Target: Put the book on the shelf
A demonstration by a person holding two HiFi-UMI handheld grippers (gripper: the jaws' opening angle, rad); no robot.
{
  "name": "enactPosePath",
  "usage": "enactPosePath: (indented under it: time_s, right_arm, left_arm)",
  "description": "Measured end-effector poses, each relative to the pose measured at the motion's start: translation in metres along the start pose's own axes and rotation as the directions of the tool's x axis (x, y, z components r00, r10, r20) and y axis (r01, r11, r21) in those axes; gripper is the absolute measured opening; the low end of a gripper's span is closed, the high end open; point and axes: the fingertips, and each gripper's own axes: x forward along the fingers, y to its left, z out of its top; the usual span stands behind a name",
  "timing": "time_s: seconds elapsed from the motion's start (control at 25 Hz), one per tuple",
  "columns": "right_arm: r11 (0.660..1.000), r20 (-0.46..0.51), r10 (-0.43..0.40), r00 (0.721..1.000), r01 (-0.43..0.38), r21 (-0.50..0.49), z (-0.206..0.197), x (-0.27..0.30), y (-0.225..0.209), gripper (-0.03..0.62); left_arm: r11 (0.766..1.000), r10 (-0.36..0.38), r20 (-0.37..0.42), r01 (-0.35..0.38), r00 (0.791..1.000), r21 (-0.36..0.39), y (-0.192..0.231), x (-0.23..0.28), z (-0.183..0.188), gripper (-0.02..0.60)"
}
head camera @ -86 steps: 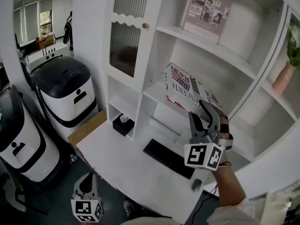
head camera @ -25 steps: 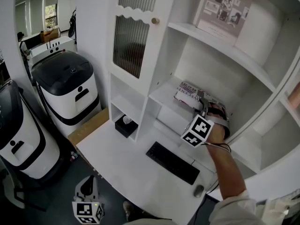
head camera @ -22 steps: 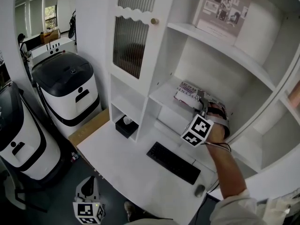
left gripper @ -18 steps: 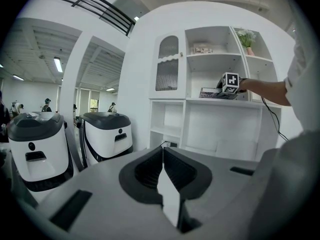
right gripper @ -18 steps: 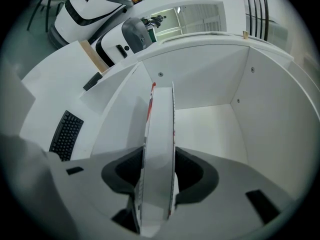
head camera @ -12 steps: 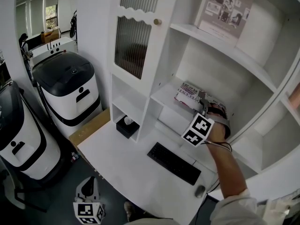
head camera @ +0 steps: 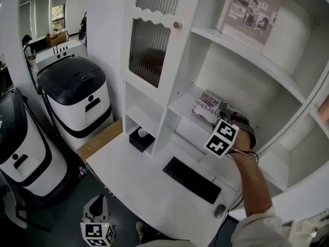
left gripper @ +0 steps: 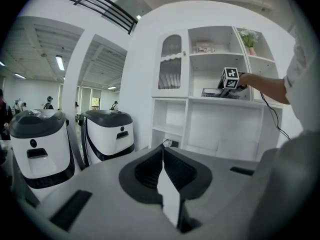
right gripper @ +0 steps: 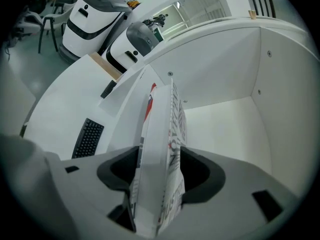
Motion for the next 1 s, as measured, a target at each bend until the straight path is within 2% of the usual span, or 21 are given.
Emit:
enactPosePath:
  time_s: [0.24, 0.36, 0.6, 0.64, 1.0]
  right_arm:
    - [0.994, 0.038, 0.1, 0.994, -0.101, 0.037, 0.005, -0.002, 0.001, 0.298]
    - [0.98, 0.087, 0.176, 0.981, -0.183, 0.078, 0.011, -0.005, 0.001, 0.308]
    - [0.951, 0.146, 0.275, 0.95, -0.291, 0.105, 0.015, -0.009, 0.001, 0.321]
    - [0.947, 0.15, 0.287, 0.946, -0.304, 0.104, 0.015, -0.01, 0.001, 0.336]
    - [0.934, 0.182, 0.321, 0.929, -0.343, 0.102, 0.017, -0.013, 0.003, 0.327]
  left_arm:
    - [1.0, -0.007, -0.002, 0.007, 1.0, -0.004, -0.002, 0.004, -0.002, 0.012]
    - [1.0, -0.011, -0.004, 0.011, 1.0, -0.004, -0.003, 0.006, -0.002, 0.012]
    - [1.0, -0.016, -0.013, 0.016, 1.0, -0.003, -0.003, 0.008, -0.005, 0.012]
    - [1.0, -0.016, -0.014, 0.016, 1.0, -0.003, -0.003, 0.009, -0.006, 0.012]
    - [1.0, -0.021, -0.007, 0.021, 1.0, 0.003, -0.005, 0.01, -0.002, 0.012]
